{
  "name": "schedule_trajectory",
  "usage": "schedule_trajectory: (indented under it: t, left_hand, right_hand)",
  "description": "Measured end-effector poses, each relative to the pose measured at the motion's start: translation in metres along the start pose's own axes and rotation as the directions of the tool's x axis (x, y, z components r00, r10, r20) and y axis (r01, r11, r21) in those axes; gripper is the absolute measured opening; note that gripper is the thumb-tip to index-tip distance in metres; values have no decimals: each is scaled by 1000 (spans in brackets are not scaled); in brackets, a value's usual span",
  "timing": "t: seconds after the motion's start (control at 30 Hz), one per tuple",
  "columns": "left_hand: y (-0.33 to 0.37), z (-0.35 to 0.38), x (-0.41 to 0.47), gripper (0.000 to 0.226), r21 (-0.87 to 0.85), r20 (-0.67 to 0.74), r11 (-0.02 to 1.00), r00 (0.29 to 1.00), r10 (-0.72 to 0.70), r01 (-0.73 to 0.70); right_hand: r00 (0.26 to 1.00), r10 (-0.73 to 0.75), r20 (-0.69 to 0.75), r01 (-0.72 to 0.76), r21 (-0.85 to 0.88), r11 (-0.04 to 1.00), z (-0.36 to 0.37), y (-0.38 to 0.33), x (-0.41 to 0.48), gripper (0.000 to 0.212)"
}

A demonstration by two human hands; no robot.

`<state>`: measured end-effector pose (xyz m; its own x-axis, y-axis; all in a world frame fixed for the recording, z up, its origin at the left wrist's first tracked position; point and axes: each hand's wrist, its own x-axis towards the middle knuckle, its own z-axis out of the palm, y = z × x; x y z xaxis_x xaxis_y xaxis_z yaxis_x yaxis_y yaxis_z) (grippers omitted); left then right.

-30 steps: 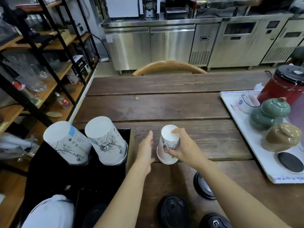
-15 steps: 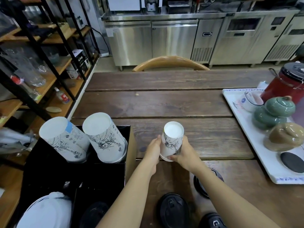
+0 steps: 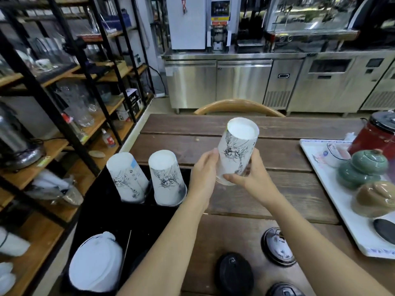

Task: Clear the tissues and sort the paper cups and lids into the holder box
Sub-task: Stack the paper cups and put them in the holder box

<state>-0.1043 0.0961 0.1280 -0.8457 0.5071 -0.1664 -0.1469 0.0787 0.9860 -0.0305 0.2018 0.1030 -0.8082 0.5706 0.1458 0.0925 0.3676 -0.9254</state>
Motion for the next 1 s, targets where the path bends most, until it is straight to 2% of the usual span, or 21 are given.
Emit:
schedule_trajectory:
  t: [0.1, 0.23, 0.47, 0.6, 0.7, 0.83, 0.93, 1.0]
  left_hand:
    - [40, -11, -16, 22, 18, -31, 991, 991, 130, -130]
    - [79, -38, -30, 38, 18, -94, 982, 977, 191, -190]
    - [86, -95, -38, 52, 4, -169, 984, 969, 178, -180]
    - [67, -118, -29, 58, 17, -166, 990, 976, 138, -137]
    - [54, -130, -28, 40, 67, -127, 996, 990, 64, -56]
    - [31, -135, -26, 55, 116, -99, 993, 995, 15, -3]
    - [19, -135, -23, 52, 142, -98, 990, 995, 23, -9]
    - [14, -135, -22, 55, 162, -86, 987, 996, 9, 5]
  right_hand:
    - [995, -103, -5, 104, 54, 993, -3, -42, 4, 76]
    - [979, -202, 38, 196, 112, 974, 5, -88, 6, 74]
    - [963, -202, 181, 182, 119, 976, 52, -115, 13, 71]
    - [946, -203, 252, 180, 111, 977, 77, -116, 13, 55]
    - [942, -132, 307, 127, 36, 991, 92, -102, 12, 59]
    - [924, 32, 382, 22, -136, 990, 105, -73, 12, 75]
    - [920, 118, 373, 14, -332, 943, 113, -54, 11, 74]
    - [931, 123, 345, 27, -399, 917, 118, -45, 11, 71]
